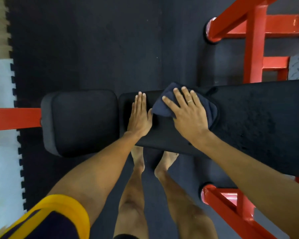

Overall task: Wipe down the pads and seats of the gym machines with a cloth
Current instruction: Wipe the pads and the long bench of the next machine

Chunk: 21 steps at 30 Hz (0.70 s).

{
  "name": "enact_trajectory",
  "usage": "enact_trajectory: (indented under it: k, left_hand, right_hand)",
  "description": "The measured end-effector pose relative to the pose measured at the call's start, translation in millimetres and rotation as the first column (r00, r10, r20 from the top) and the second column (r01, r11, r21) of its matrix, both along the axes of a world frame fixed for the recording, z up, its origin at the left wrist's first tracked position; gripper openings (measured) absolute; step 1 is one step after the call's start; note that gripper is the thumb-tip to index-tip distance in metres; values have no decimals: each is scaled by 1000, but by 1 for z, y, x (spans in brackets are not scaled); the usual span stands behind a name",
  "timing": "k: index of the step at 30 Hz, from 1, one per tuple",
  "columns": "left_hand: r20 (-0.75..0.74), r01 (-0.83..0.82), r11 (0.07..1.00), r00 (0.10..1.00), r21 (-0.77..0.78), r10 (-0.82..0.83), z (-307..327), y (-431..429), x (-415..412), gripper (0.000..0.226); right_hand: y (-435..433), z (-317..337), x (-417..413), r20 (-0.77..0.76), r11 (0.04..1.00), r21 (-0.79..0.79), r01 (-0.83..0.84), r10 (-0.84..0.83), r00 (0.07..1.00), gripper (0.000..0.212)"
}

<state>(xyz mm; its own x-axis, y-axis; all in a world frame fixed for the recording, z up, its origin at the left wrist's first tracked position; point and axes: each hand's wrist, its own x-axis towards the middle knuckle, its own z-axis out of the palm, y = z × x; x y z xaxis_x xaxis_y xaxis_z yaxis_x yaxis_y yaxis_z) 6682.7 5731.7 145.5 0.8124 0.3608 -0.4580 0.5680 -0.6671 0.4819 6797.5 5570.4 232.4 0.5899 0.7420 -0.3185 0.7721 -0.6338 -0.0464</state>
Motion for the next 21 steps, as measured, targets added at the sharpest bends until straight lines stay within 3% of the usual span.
enact_trajectory:
  k: [4, 6, 12, 14, 18, 21]
  left_hand:
    - [75, -88, 995, 994, 43, 85, -13, -7, -2, 65]
    - [105, -91, 995, 991, 30, 88, -20, -9, -5, 66]
    - [230, -94, 994, 970, 46, 81, -34, -9, -9, 65]
    - [261, -115, 992, 960, 50, 98, -37, -12, -9, 64]
    - [246, -119, 991, 964, 58, 101, -40, -11, -6, 63]
    - [248, -109, 992, 965, 66, 89, -39, -13, -5, 63]
  right_hand:
    - [53, -8, 11, -37, 983, -36, 183, -184, 982, 73]
    - [52, -13, -8, -24, 990, -16, 137, -138, 990, 74]
    - [-51, -4, -70, -42, 974, 2, -226, 226, 973, 83]
    - [-52, -2, -54, 10, 976, 44, -214, 214, 977, 80]
    - [-9, -7, -35, 63, 998, 57, -42, 39, 997, 73]
    - [-15, -13, -58, 19, 986, 17, -166, 166, 986, 74]
